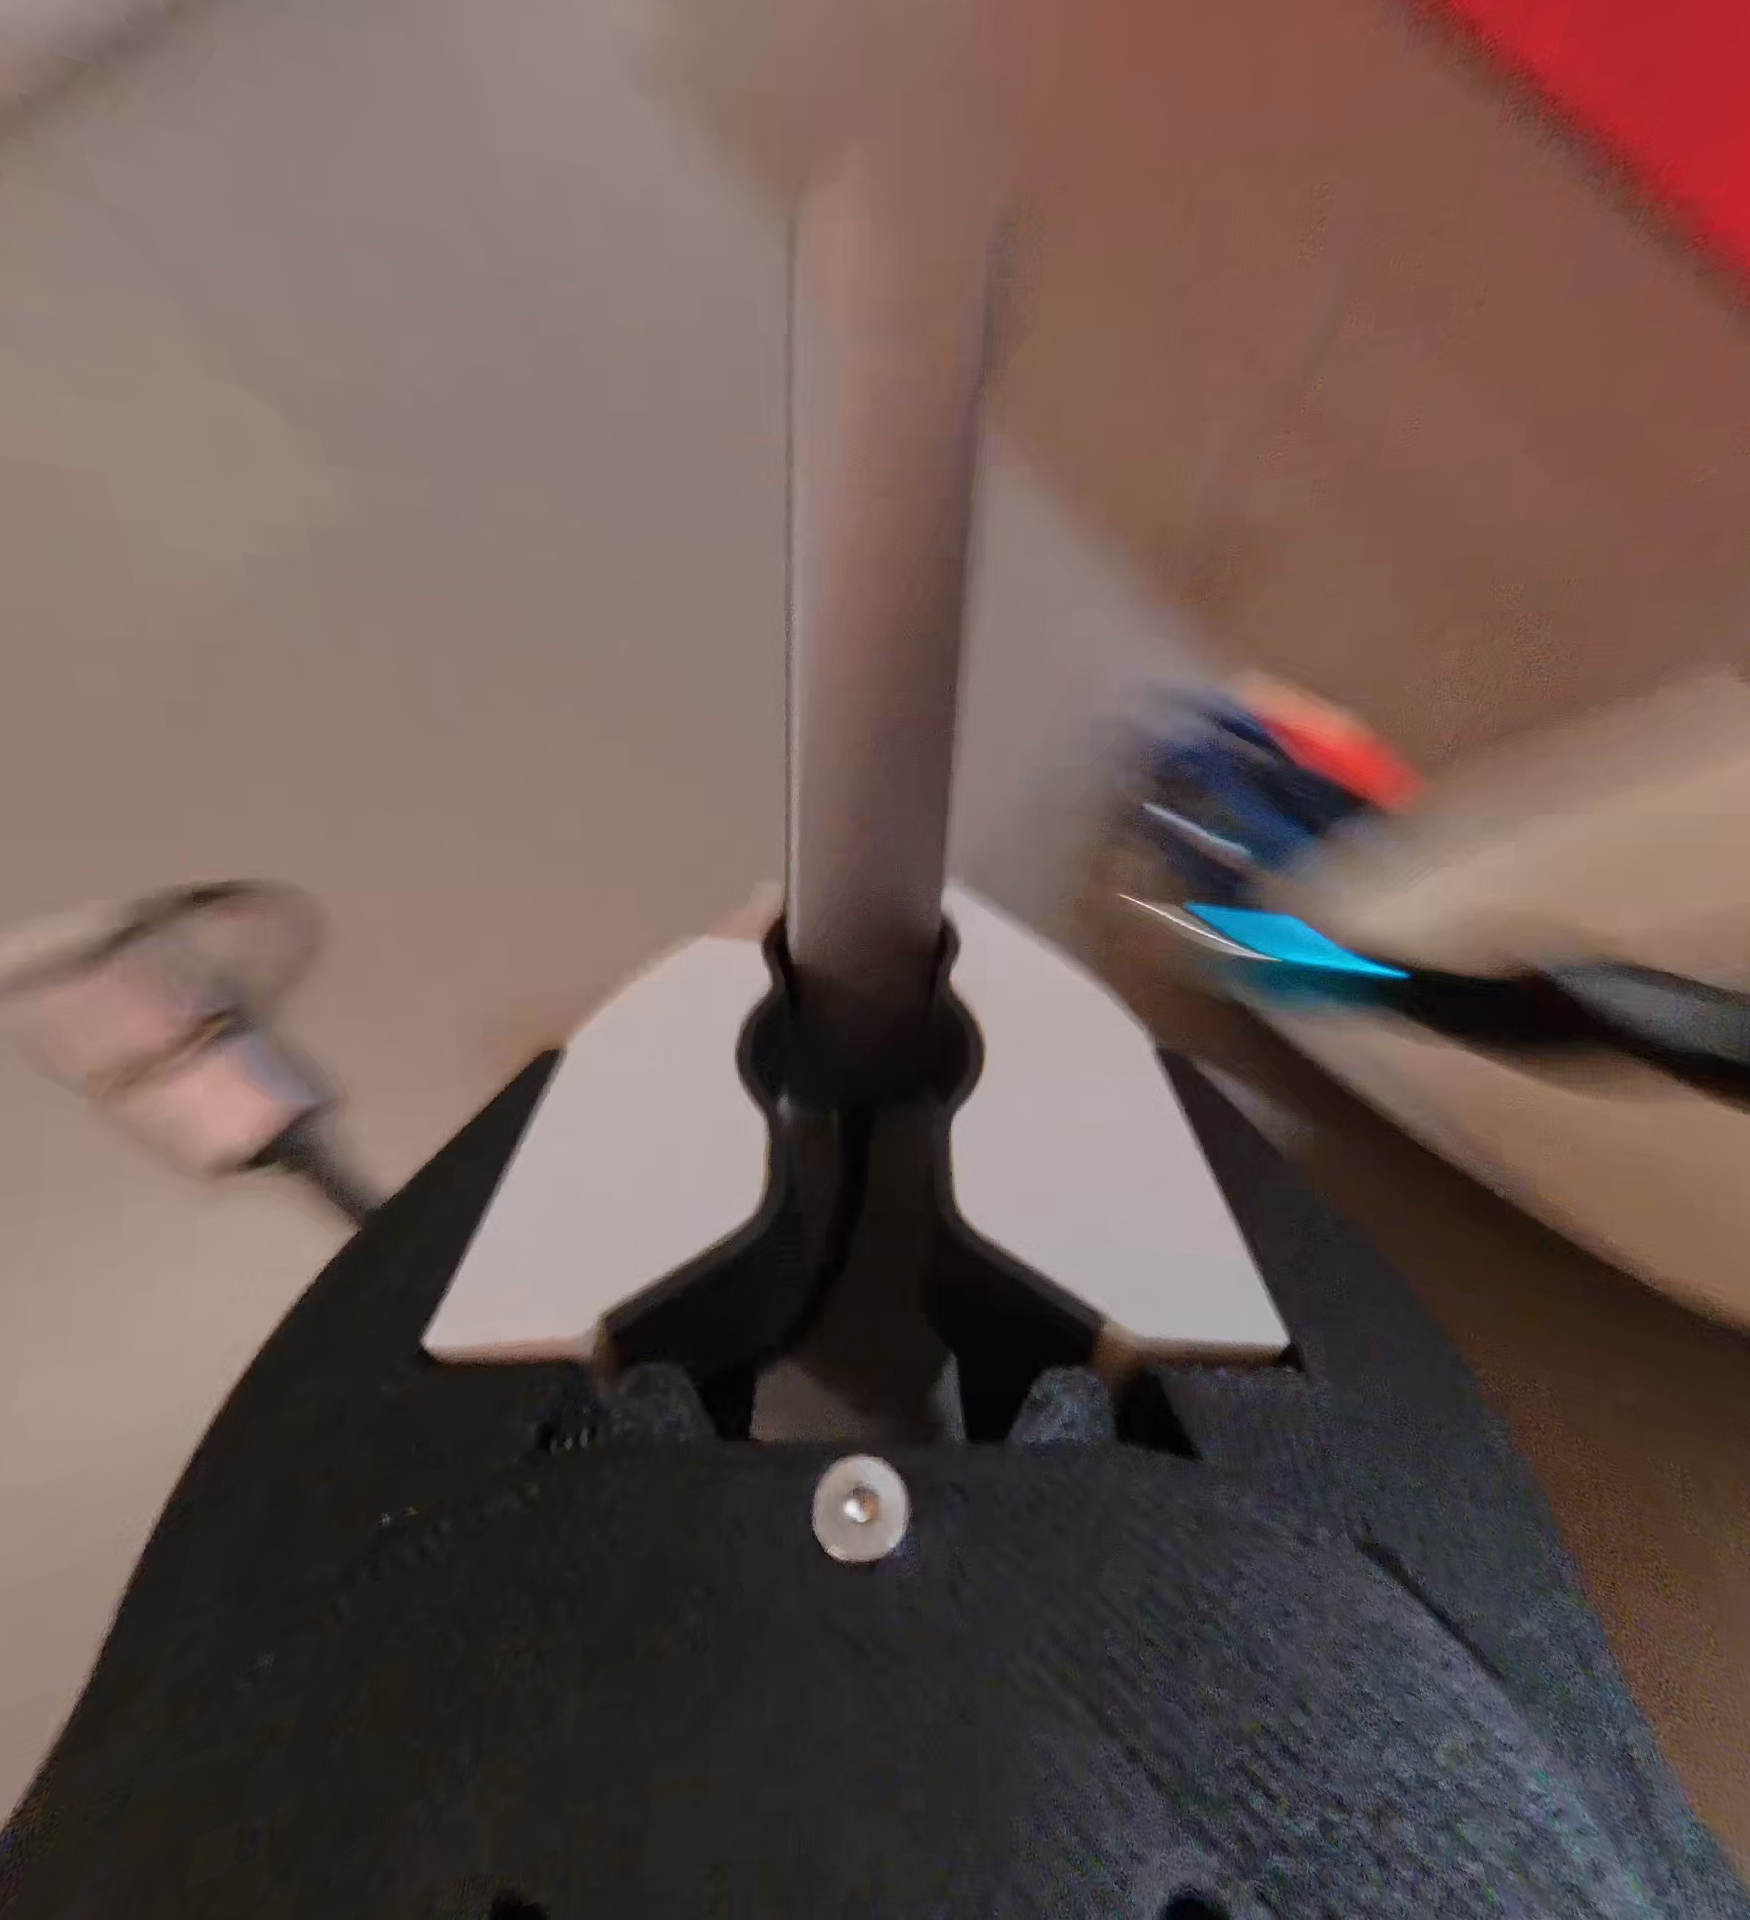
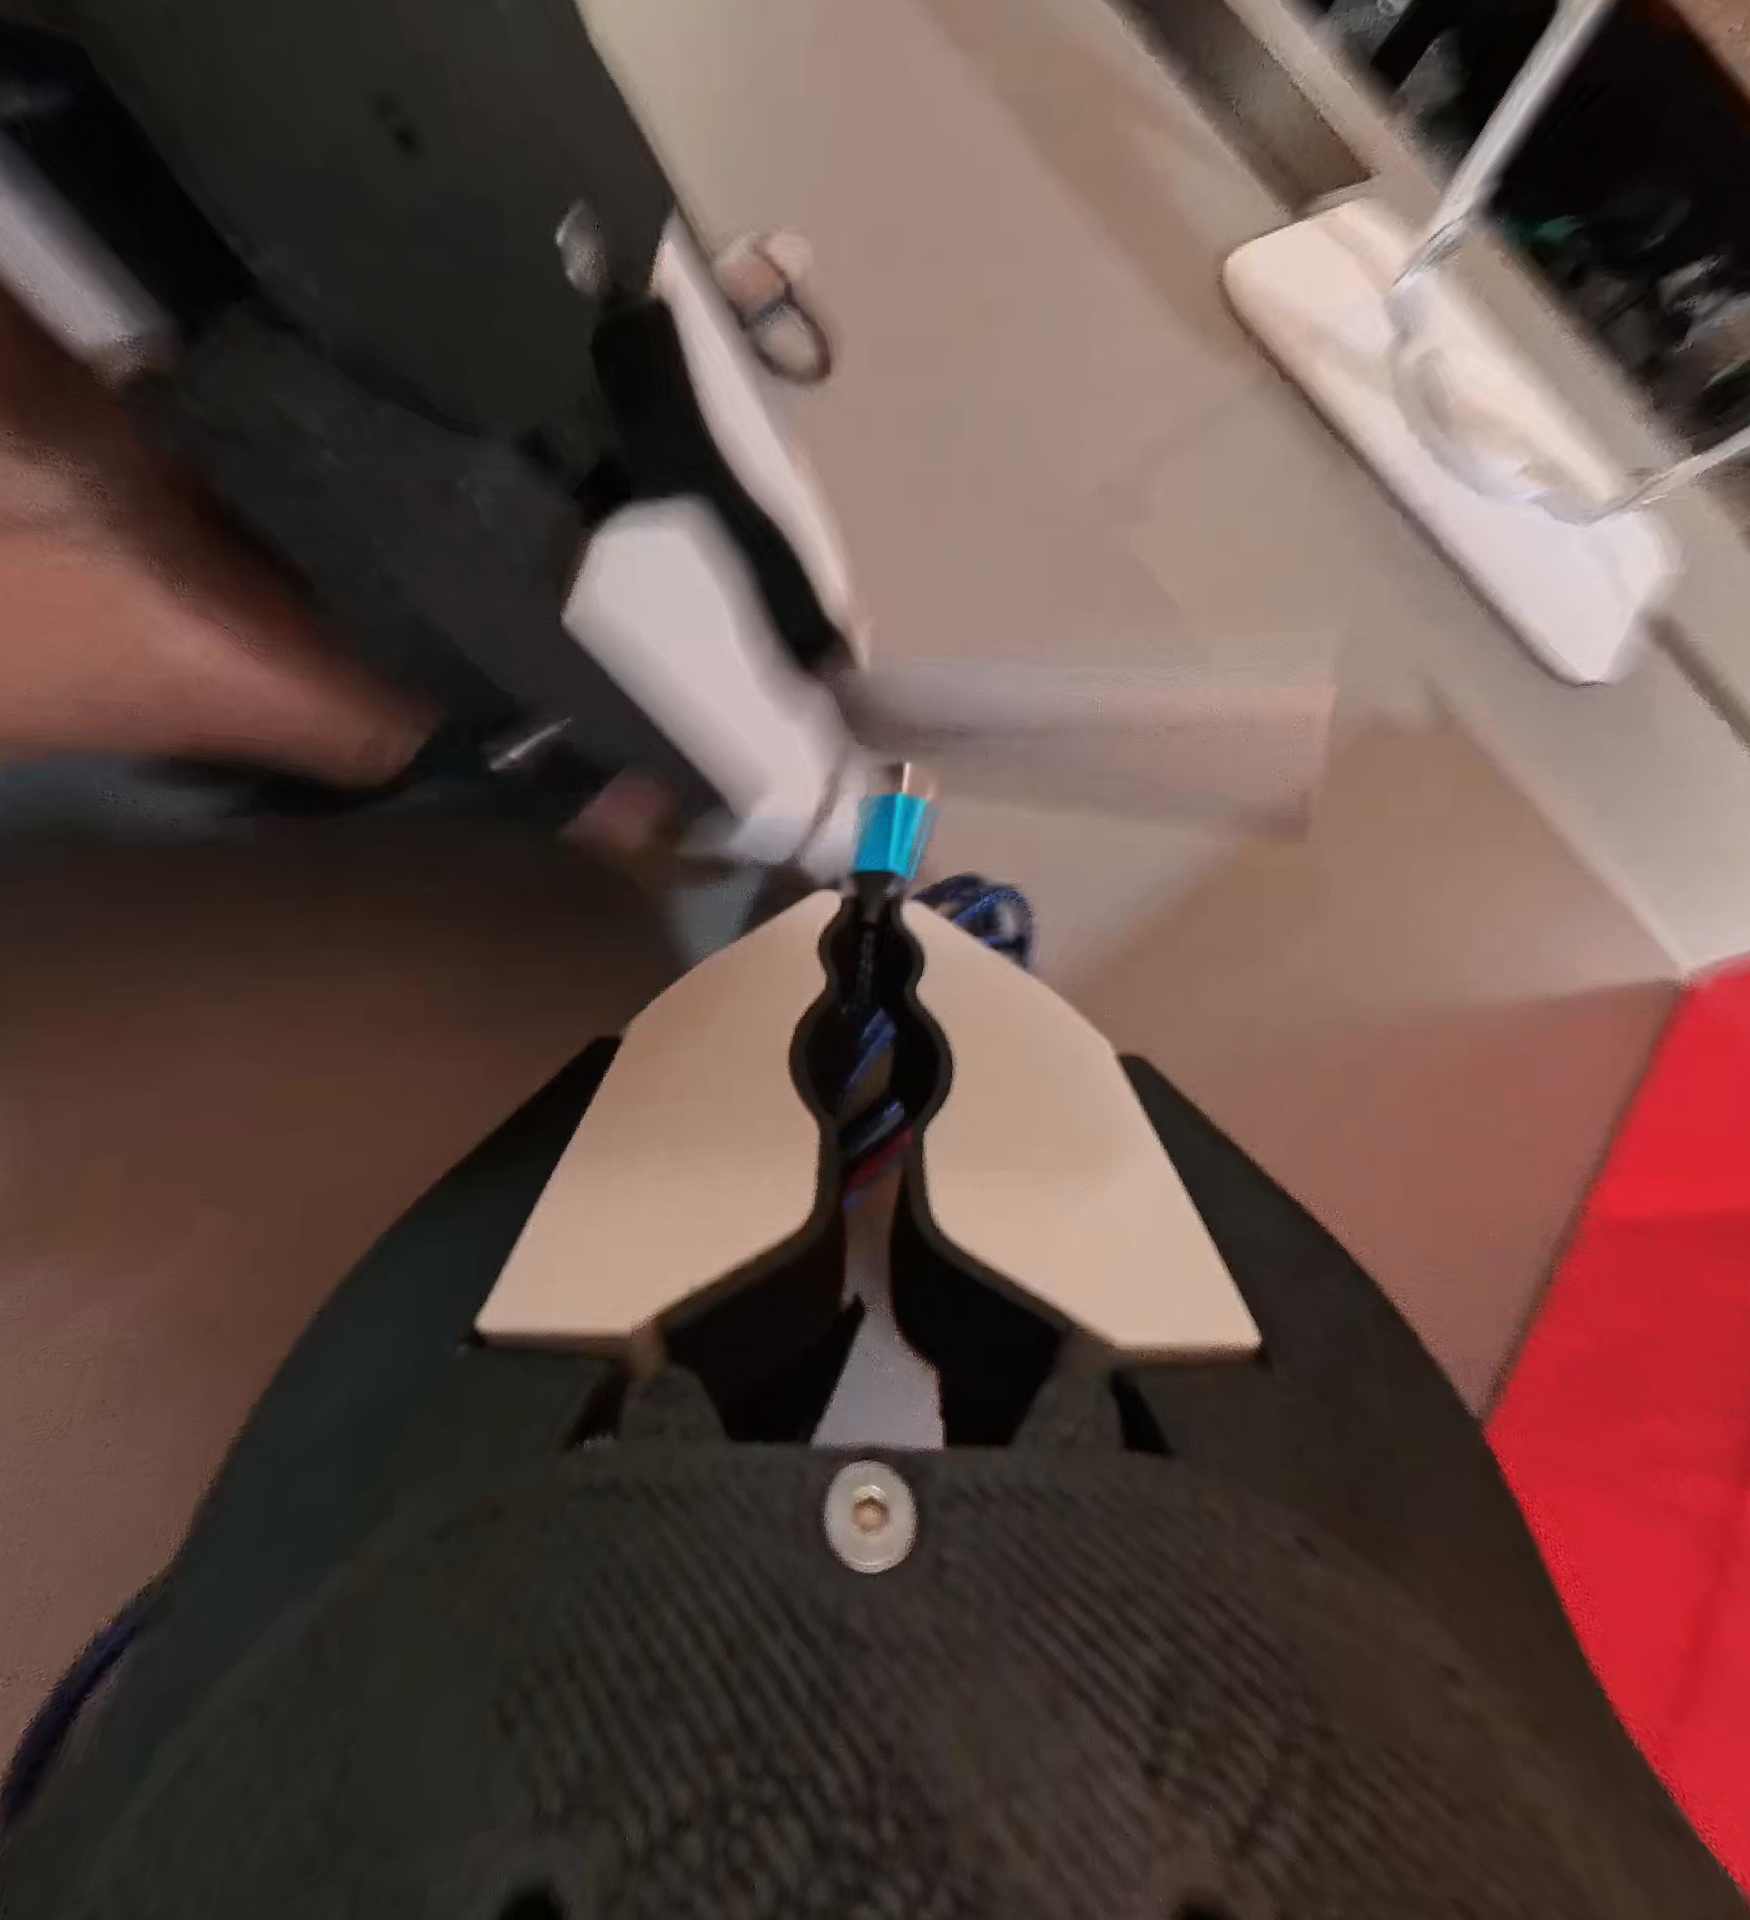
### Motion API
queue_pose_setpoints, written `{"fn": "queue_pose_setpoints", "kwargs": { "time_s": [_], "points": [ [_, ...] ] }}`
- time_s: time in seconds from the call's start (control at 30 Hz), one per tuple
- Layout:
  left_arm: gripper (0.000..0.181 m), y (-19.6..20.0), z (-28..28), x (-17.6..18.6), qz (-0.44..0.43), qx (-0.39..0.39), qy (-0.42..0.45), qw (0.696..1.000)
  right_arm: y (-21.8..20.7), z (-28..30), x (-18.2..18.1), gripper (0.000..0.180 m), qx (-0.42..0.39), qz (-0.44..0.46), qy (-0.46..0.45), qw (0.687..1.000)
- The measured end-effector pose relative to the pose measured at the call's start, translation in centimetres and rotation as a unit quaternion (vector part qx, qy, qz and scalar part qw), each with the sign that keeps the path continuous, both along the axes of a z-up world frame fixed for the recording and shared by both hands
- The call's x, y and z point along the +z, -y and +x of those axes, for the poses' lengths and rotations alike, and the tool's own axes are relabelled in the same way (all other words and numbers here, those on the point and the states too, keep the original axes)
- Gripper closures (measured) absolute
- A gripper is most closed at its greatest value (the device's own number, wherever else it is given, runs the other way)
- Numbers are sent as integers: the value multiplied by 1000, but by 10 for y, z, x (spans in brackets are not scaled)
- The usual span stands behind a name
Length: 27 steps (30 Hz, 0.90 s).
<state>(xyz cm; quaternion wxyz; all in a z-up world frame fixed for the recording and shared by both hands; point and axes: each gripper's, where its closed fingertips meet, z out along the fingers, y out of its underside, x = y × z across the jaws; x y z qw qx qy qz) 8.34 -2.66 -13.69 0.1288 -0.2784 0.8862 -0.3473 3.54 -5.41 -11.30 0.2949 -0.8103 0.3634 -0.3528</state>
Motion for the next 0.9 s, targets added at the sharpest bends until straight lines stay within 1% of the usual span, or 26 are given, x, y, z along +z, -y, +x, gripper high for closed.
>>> {"fn": "queue_pose_setpoints", "kwargs": {
  "time_s": [0.03,0.07,0.1,0.13,0.2,0.3,0.37,0.47,0.5,0.57,0.67,0.73,0.8,0.87,0.9],
  "points": [
    [157,-25,27,0,18,38,24,999,-10,-12,-1,176,31,12,-14,999],
    [157,-46,45,0,-23,82,-25,996,-17,-27,1,176,47,12,-14,999],
    [158,-60,54,5,-91,103,-74,988,-21,-39,6,176,56,-5,3,998],
    [158,-69,56,11,-137,107,-92,980,-26,-46,15,175,64,-22,31,997],
    [158,-70,46,16,-153,83,-92,980,-35,-47,31,175,74,-28,61,995],
    [158,-45,33,29,-176,34,-78,981,-41,-30,35,175,76,0,80,994],
    [158,-34,27,36,-187,14,-76,979,-29,-22,36,174,63,-7,94,994],
    [158,-32,18,40,-194,-12,-75,978,-7,-22,57,174,43,9,128,991],
    [157,-34,17,40,-195,-16,-75,978,-2,-24,65,170,49,24,138,989],
    [158,-38,20,40,-202,-9,-74,976,11,-25,73,154,45,48,147,987],
    [158,-42,23,47,-240,0,-82,967,26,-27,63,131,18,88,85,992],
    [158,-43,23,49,-264,3,-97,960,28,-29,49,127,0,122,34,992],
    [157,-44,24,51,-280,4,-105,954,28,-30,22,121,-28,127,-38,991],
    [157,-45,24,53,-290,4,-107,951,30,-29,-5,122,-47,95,-85,991],
    [157,-45,24,54,-293,2,-107,950,31,-29,-14,129,-46,75,-95,992]
  ]
}}
